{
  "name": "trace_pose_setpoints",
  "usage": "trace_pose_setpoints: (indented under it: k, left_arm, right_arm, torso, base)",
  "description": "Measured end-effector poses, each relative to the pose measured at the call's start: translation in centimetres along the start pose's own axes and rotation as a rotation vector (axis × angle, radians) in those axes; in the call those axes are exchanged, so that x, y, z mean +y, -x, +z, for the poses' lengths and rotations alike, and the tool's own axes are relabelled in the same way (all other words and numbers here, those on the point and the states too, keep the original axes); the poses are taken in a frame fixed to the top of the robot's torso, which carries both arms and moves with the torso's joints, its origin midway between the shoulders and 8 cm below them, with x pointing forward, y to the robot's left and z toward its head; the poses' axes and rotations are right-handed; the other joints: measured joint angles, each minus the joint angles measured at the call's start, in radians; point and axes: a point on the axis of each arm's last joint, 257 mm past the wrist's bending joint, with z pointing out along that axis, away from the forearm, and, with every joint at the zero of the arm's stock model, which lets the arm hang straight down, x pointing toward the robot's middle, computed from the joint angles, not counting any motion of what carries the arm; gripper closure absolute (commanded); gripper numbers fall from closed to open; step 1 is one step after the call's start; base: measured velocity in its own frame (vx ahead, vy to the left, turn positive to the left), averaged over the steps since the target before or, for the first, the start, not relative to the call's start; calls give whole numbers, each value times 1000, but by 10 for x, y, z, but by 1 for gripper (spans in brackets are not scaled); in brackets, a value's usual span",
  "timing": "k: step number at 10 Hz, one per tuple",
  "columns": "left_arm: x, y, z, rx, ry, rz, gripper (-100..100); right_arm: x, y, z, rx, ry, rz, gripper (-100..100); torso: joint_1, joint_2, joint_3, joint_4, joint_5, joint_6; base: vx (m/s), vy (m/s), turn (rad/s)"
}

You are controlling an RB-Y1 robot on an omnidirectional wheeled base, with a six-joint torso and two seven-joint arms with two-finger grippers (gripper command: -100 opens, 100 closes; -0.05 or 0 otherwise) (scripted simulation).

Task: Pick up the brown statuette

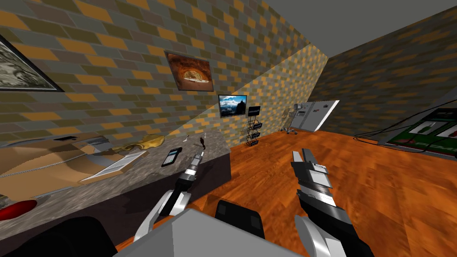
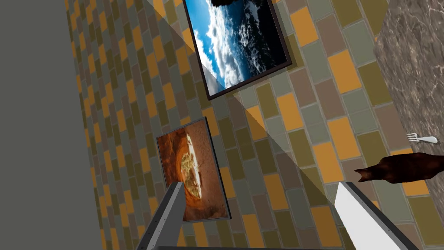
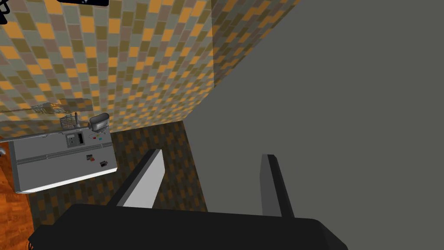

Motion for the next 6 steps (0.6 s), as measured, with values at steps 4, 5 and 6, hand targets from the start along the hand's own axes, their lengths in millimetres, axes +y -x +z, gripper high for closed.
trace_pose_setpoints:
  k: [4, 5, 6]
  left_arm:
    - [38, 7, -11, 26, 88, 76, -100]
    - [50, 11, -14, 36, 116, 103, -100]
    - [64, 12, -17, 47, 146, 128, -100]
  right_arm:
    - [0, 0, 0, 0, 0, 0, 0]
    - [0, 0, 0, 0, 0, 0, 0]
    - [0, 0, 0, 0, 0, 0, 0]
  torso:
    - [6, -7, -4, -2, 1, 0]
    - [6, -7, -4, -2, 1, 0]
    - [6, -7, -4, -2, 1, 0]
  base:
    - [-37, -30, -65]
    - [-38, -40, -81]
    - [-33, -36, -61]
